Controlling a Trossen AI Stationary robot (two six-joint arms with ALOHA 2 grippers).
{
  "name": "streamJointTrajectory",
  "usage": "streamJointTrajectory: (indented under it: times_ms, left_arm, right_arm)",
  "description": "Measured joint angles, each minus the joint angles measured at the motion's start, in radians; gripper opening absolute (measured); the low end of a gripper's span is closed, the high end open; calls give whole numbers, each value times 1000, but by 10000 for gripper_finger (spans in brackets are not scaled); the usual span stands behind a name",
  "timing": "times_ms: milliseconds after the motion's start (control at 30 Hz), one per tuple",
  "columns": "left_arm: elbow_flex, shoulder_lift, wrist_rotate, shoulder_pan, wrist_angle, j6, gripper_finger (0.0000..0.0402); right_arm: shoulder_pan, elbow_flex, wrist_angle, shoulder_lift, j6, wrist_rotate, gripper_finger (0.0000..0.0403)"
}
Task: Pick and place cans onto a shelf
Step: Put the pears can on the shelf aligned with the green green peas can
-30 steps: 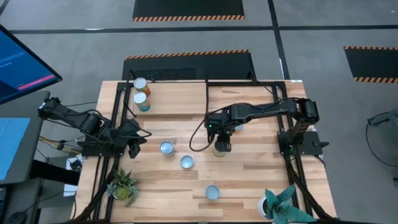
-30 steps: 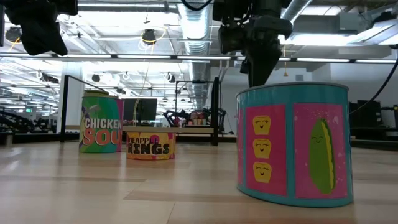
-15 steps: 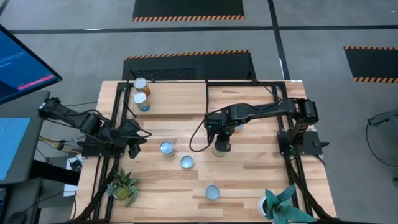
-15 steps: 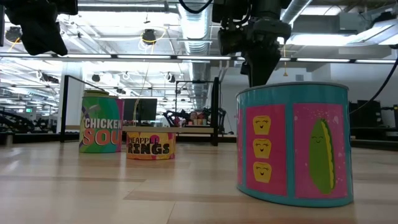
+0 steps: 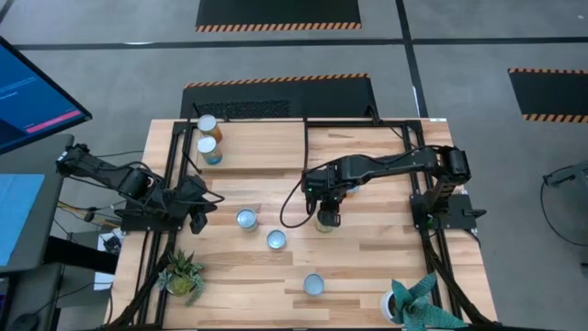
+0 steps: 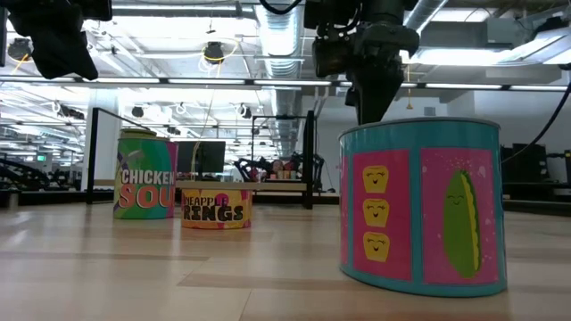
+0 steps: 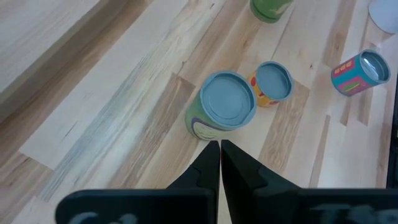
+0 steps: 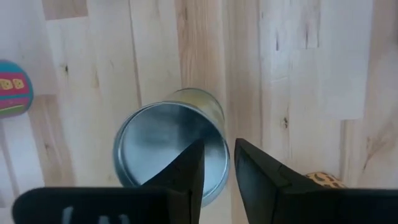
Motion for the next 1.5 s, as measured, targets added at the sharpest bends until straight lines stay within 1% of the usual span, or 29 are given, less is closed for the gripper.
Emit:
streamJointTrajectory:
  times_ms: [700,933,1067,1133,1200,1267,1333,1367,1500]
  left_arm:
    - [0,0,-8,0,-1,8,1]
    - [0,2,-8,0,1,8,1]
    - [0,3,-8,0,1,7,1]
    - [0,2,-8,0,1,18,1]
    - [0,3,-8,0,1,27,1]
    - [0,2,-9,0,0,27,1]
    - [0,3,-17,0,1,27,1]
    - [0,3,-22,0,1,26,1]
    - [0,3,-27,0,1,26,1]
  right_arm:
    - [-2,0,0,0,-6,0,114]
    - [-8,7,-6,61,-30,-8,114]
    - [-8,4,3,64,-19,-8,112]
    - [-8,4,8,64,-18,-8,105]
    - [-7,4,8,65,-16,-8,88]
    - [-7,4,7,66,-16,-8,62]
    - [-8,3,6,66,-18,-8,25]
    - [-7,3,8,66,-22,-10,14]
    - [-5,23,-5,69,-20,-4,6]
